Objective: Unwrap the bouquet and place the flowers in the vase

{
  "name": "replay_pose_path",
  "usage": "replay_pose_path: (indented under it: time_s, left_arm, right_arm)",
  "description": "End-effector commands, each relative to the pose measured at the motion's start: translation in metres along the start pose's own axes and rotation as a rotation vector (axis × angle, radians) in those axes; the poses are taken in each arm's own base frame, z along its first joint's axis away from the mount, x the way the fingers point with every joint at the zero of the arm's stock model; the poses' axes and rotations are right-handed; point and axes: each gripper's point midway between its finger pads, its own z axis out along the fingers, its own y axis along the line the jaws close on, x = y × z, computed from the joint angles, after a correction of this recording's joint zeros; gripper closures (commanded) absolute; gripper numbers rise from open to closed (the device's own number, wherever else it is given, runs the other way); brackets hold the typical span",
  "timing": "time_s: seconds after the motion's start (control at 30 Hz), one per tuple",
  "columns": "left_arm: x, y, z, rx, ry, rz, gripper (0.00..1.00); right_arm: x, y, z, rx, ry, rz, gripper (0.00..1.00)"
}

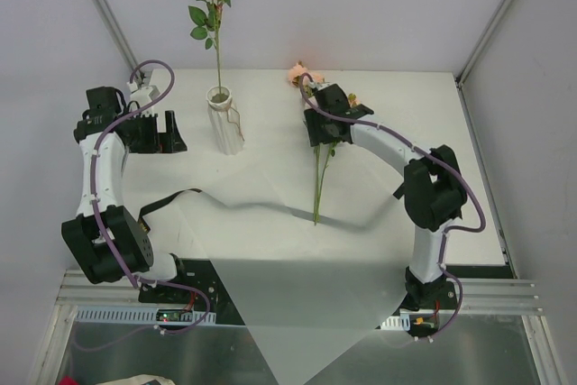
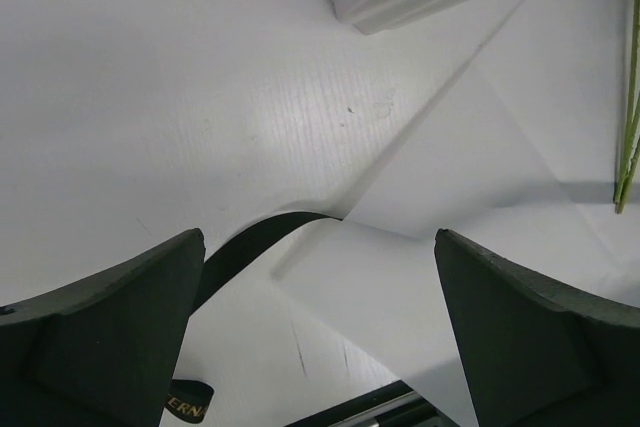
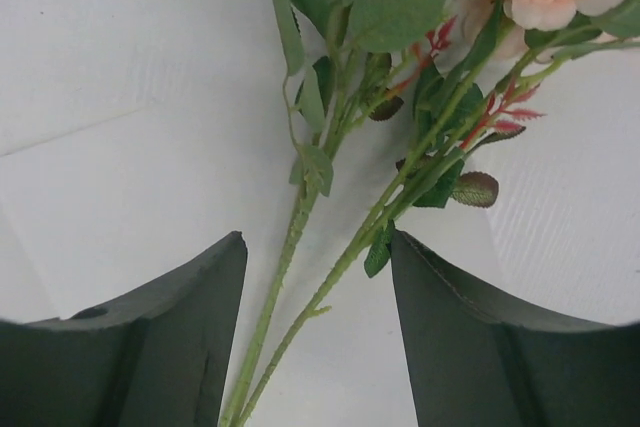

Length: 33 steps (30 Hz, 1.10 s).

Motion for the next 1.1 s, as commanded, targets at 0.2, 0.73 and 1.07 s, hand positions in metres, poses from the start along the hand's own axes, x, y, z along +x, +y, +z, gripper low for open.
replay_pose_path:
  time_s: [0.2, 0.73, 1.07]
  left_arm:
    - [-0.009, 0.006, -0.012, -0.046, -0.056, 0.007, 0.01]
    - [-0.017, 0.002, -0.023, -0.002, -0.108, -0.046, 0.01]
    - [-0.014, -0.005, -0.022, 0.035, -0.106, -0.058, 0.01]
  right_arm:
    - [0.032, -0.021, -0.011, 0.100, 0.063, 0.108, 0.41]
    - [0.035, -0.034, 0.033, 0.135, 0.085, 0.218, 0.50]
    - [0.032, -0.030, 0.035, 0.115, 0.061, 0.278, 0.93]
